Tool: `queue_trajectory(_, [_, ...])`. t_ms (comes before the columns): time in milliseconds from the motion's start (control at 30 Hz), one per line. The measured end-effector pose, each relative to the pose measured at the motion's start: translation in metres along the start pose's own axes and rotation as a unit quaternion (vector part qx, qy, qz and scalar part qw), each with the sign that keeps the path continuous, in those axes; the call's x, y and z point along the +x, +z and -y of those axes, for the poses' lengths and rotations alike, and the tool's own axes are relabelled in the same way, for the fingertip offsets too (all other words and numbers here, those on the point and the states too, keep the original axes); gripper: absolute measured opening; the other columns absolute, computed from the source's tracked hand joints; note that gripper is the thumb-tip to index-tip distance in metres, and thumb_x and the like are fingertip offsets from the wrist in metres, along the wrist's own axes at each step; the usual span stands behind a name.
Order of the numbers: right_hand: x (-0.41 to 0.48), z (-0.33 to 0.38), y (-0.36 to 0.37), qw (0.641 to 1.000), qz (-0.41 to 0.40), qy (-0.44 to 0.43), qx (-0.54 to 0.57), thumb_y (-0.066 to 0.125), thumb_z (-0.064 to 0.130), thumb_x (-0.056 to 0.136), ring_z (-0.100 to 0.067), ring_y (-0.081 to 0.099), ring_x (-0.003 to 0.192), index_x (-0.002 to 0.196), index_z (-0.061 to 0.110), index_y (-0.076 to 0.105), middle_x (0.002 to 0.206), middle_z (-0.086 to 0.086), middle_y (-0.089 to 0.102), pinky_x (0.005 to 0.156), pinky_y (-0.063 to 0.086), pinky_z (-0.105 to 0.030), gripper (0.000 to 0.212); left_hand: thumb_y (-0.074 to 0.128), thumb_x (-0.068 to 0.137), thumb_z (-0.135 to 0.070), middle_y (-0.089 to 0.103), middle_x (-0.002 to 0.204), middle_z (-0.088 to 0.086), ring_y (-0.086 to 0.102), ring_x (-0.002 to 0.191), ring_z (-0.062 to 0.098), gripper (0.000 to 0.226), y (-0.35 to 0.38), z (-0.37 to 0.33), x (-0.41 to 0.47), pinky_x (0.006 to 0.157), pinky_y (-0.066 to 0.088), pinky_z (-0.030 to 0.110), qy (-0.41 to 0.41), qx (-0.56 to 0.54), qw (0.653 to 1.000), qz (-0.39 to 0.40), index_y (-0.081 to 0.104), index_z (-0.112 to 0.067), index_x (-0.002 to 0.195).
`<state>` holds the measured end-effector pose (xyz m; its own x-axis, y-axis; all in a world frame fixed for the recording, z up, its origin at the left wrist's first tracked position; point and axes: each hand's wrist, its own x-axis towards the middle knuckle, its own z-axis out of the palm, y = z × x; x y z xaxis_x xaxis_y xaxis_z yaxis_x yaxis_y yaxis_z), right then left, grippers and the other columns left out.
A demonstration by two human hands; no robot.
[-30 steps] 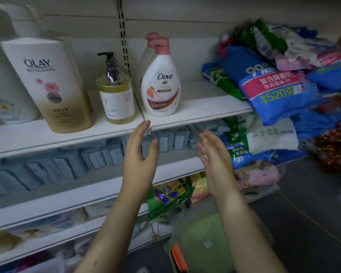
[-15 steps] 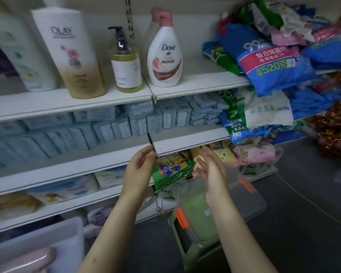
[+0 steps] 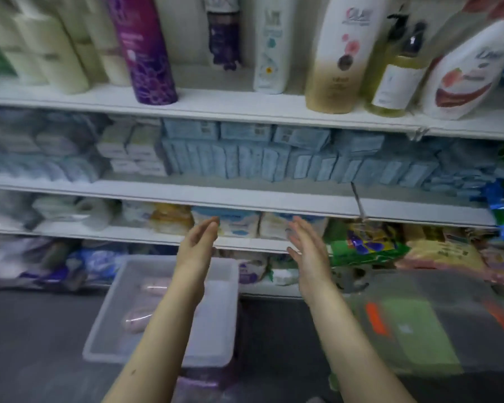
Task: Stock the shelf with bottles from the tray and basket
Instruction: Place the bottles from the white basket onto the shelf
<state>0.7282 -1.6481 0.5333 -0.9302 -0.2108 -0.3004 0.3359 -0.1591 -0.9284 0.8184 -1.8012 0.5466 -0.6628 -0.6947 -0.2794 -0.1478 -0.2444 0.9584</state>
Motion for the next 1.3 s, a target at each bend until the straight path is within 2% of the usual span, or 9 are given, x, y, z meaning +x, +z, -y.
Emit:
queue_trajectory(200, [-0.045,-0.081,0.112,0.994,0.062,0.075,-0.06,0.055,0.027,0.098,-0.014,0.055,0.115,0.12,0.028,0.058,0.127,0.003,0.06,0.094,0.043,-0.029,0.022,0.055,0.096,-0.038,0.061,0.123,-0.001,0.056,0.116,0.022,0.037,-0.155,0.019,0.029,0.1,0.043,0.038,-0.067,0.023,0.997,-0.036,0.057,-0.021,0.129])
queue_trajectory(333, [-0.062,-0.123,0.147,0.986,0.065,0.118,-0.099,0.053,0.033,0.098,-0.014,0.053,0.118,0.116,0.032,0.058,0.129,0.003,0.059,0.095,0.04,-0.03,0.018,0.054,0.097,-0.035,0.061,0.12,0.002,0.056,0.113,0.022,0.028,-0.211,0.039,0.035,0.094,0.042,0.033,-0.106,0.021,0.993,-0.038,0.059,-0.021,0.121])
queue_trajectory(567, [-0.074,-0.194,0.158,0.968,0.055,0.202,-0.139,0.05,0.032,0.099,-0.019,0.051,0.123,0.123,0.029,0.055,0.131,0.002,0.057,0.102,0.041,-0.035,0.024,0.06,0.093,-0.04,0.061,0.123,0.0,0.054,0.115,0.019,0.03,-0.259,0.094,0.046,0.105,0.041,0.039,-0.179,0.063,0.981,-0.038,0.06,-0.025,0.118])
queue_trajectory(700, [-0.051,-0.249,0.16,0.948,0.023,0.271,-0.162,0.054,0.03,0.098,-0.022,0.052,0.122,0.131,0.022,0.054,0.132,-0.002,0.058,0.101,0.041,-0.038,0.034,0.054,0.098,-0.027,0.058,0.123,0.0,0.051,0.11,0.01,0.033,-0.268,0.141,0.064,0.09,0.039,0.022,-0.193,0.087,0.977,-0.029,0.057,-0.015,0.128])
queue_trajectory(900, [0.01,-0.326,0.164,0.915,0.005,0.344,-0.209,0.05,0.028,0.099,-0.025,0.05,0.124,0.139,0.017,0.048,0.138,-0.007,0.052,0.104,0.041,-0.038,0.041,0.053,0.099,-0.031,0.054,0.134,0.003,0.046,0.113,0.013,0.038,-0.271,0.225,0.126,0.092,0.032,0.025,-0.243,0.176,0.953,-0.035,0.055,-0.017,0.134])
queue_trajectory(1033, [0.052,-0.362,0.175,0.917,0.021,0.327,-0.226,0.053,0.026,0.098,-0.019,0.05,0.114,0.135,0.019,0.049,0.132,-0.004,0.053,0.098,0.042,-0.034,0.038,0.05,0.1,-0.034,0.051,0.135,0.004,0.048,0.114,0.016,0.04,-0.272,0.267,0.163,0.092,0.036,0.029,-0.231,0.213,0.949,-0.01,0.051,-0.019,0.137])
queue_trajectory(1167, [0.084,-0.382,0.187,0.929,0.046,0.28,-0.239,0.049,0.021,0.099,-0.008,0.052,0.101,0.113,0.033,0.057,0.109,0.012,0.056,0.087,0.041,-0.029,0.019,0.054,0.096,-0.034,0.052,0.136,0.007,0.053,0.119,0.023,0.042,-0.275,0.294,0.183,0.104,0.043,0.037,-0.23,0.22,0.948,-0.017,0.052,-0.019,0.136])
queue_trajectory(1233, [0.102,-0.392,0.192,0.933,0.048,0.255,-0.251,0.051,0.018,0.098,-0.009,0.051,0.107,0.131,0.027,0.051,0.119,0.009,0.053,0.085,0.042,-0.026,0.033,0.055,0.087,-0.046,0.054,0.135,0.008,0.054,0.12,0.026,0.052,-0.277,0.308,0.19,0.106,0.043,0.046,-0.232,0.227,0.945,-0.026,0.054,-0.023,0.134])
queue_trajectory(1300, [0.118,-0.401,0.195,0.93,0.052,0.248,-0.267,0.051,0.02,0.099,-0.012,0.048,0.116,0.145,0.023,0.04,0.132,0.006,0.048,0.097,0.04,-0.03,0.048,0.051,0.076,-0.058,0.056,0.131,0.006,0.055,0.119,0.024,0.063,-0.275,0.317,0.196,0.104,0.045,0.047,-0.232,0.23,0.944,-0.049,0.056,-0.028,0.131])
